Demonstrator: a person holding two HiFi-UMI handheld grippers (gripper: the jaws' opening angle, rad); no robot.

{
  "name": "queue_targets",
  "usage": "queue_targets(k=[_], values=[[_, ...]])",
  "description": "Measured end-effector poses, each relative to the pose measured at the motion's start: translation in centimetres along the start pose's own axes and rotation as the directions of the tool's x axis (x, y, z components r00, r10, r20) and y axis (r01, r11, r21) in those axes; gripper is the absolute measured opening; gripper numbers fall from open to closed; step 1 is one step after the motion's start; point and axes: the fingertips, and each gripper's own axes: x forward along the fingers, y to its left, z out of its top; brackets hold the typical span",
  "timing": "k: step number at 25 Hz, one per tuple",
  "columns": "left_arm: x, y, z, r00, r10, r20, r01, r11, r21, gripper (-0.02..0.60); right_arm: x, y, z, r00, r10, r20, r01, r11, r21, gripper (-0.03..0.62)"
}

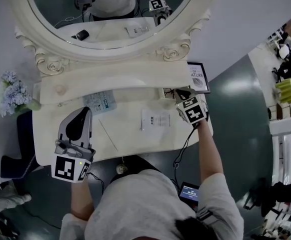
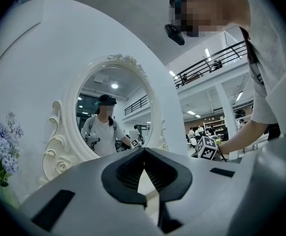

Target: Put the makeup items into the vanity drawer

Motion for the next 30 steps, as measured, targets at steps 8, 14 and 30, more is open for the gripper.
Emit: queue_targets(k=[8, 14, 30], values=[[-0.5, -0.6, 0.5, 1.000, -0.002, 0.016, 0.002, 1.000, 0.005, 0.014, -2.9, 2.3, 3.8, 0.965, 0.019, 0.261, -0.082, 0.969, 0.231, 0.021], [-1.1, -1.0, 1.2, 1.000, 0.000, 0.027, 0.000, 1.000, 0.012, 0.014, -5.6, 5.1, 7.0, 0.919, 0.031, 0.393, -0.136, 0.960, 0.244, 0.021], [-3.7, -1.4, 3.2, 0.998, 0.035, 0.049, -0.038, 0.998, 0.048, 0.014, -12.4, 11.6, 12.6, 0.791, 0.079, 0.607, -0.243, 0.951, 0.192, 0.023]])
